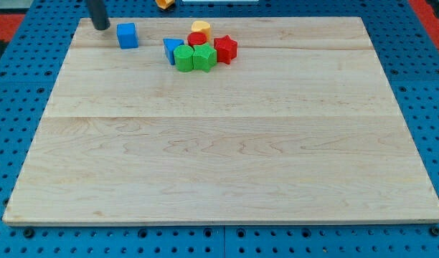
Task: Move the blue cube to the center left of the board
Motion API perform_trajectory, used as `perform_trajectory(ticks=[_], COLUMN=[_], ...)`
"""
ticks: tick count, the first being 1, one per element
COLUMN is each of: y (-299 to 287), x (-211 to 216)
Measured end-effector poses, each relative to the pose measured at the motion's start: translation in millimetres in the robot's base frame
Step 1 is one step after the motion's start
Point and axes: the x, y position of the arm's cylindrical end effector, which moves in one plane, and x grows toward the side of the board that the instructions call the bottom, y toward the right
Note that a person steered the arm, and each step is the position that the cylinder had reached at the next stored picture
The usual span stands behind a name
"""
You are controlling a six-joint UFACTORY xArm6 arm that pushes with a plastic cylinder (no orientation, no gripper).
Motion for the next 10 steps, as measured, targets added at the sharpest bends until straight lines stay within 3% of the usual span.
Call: perform_trajectory(ticks=[2,3,4,5,6,8,10], y=[44.8,44.8,61.7,100.2,112.4,67.3,64.0], x=[23.9,73.6,103.6,106.6,144.9,164.1,164.1])
